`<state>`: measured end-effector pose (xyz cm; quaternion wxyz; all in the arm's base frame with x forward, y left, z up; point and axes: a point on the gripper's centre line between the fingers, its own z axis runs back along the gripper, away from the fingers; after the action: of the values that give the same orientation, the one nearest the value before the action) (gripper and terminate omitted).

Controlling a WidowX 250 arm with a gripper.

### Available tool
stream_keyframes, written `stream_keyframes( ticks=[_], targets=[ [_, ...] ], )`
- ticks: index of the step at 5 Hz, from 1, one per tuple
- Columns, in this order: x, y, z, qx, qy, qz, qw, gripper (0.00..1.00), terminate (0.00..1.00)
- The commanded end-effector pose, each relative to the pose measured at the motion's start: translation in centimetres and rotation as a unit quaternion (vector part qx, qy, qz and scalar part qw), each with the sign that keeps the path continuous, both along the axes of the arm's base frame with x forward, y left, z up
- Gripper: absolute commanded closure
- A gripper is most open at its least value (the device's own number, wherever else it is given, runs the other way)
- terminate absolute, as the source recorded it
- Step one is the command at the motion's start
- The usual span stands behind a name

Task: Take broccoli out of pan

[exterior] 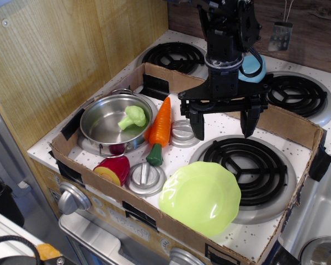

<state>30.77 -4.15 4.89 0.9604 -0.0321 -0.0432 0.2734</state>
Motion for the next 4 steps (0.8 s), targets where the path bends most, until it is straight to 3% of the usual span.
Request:
stream_keyframes(
  ticks=[1,2,4],
  targets=[
    [0.0,0.0,0.0,0.000,0.000,0.000,1.0000,0.00,0.00],
    [0.0,1.2,1.9,0.031,0.003,-0.002,0.9995,0.00,0.00],
    [0.0,4.0,5.9,0.085,-0.030,-0.007,0.9959,0.00,0.00]
  ],
)
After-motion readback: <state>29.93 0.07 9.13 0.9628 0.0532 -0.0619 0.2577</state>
